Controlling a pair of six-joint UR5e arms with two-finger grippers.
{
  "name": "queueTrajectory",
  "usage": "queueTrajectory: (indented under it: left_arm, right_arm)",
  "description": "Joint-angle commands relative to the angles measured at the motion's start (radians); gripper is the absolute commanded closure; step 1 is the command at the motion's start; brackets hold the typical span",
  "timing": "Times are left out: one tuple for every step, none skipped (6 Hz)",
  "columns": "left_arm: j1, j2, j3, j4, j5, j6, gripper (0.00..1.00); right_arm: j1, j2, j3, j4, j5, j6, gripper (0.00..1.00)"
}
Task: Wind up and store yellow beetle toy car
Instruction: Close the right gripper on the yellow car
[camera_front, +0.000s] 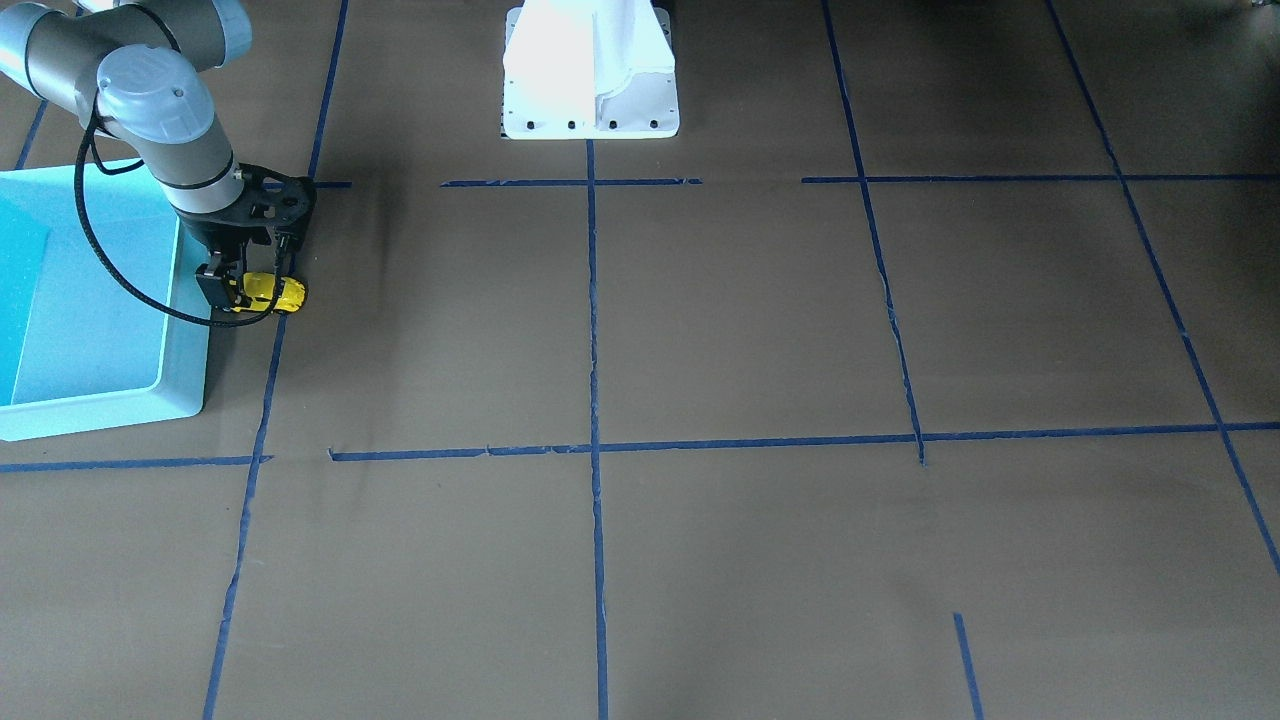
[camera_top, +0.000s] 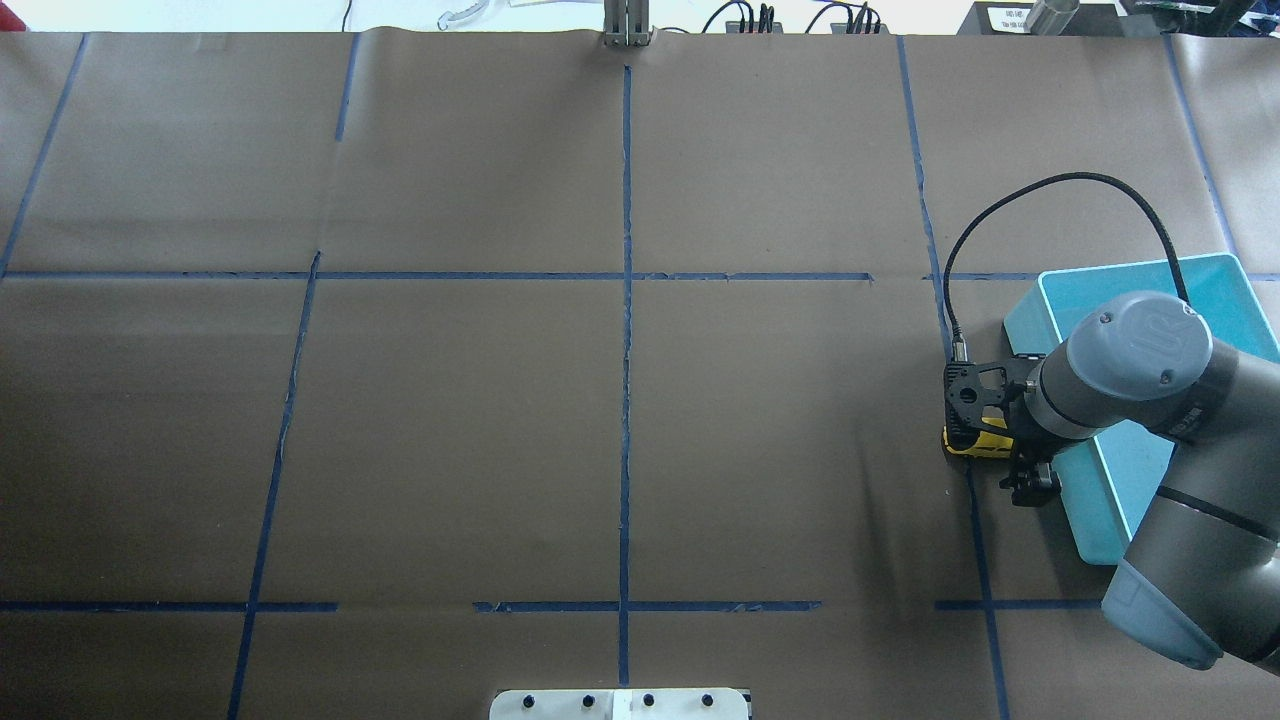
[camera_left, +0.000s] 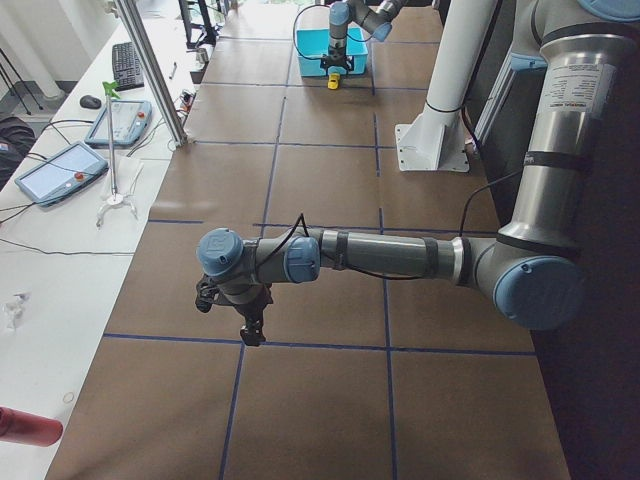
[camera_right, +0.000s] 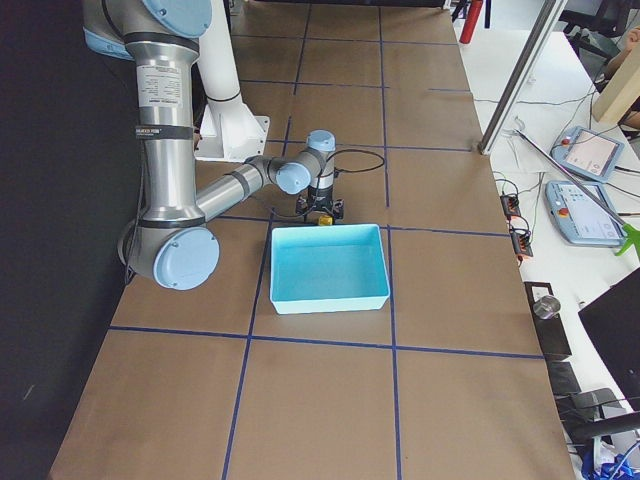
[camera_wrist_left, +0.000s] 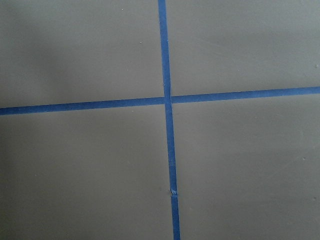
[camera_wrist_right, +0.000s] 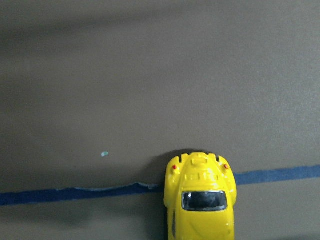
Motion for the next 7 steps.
queueTrajectory:
  left_arm:
    - [0.0,0.0,0.002,0.0,0.0,0.0,0.0]
    - [0.0,0.0,0.002,0.0,0.0,0.0,0.0]
    - [0.0,0.002,0.002,0.0,0.0,0.0,0.0]
    - [0.0,0.0,0.002,0.0,0.0,-0.001,0.0]
    - [0.0,0.0,0.003,0.0,0.0,0.0,0.0]
    - [0.0,0.0,0.002,0.0,0.0,-0.001,0.0]
    - [0.0,0.0,0.0,0.0,-0.002,-0.003,0.0]
  right_arm:
    - [-0.008,0.011,-0.026,0.006,-0.002,0.001,0.01]
    - [-0.008,0.02,-0.03,0.006,-0.003,-0.001,0.24]
    - [-0.008,0.023,-0.032,0.006,-0.003,-0.004,0.69]
    - [-0.005,0.023,-0.006,0.001,-0.028,-0.004,0.99]
    - [0.0,0.018,0.014,-0.003,-0.043,-0.004,1.0]
    - [0.003,0.017,0.072,-0.052,-0.068,-0.002,1.0]
    - [0.003,0.026,0.162,-0.135,-0.068,0.001,1.0]
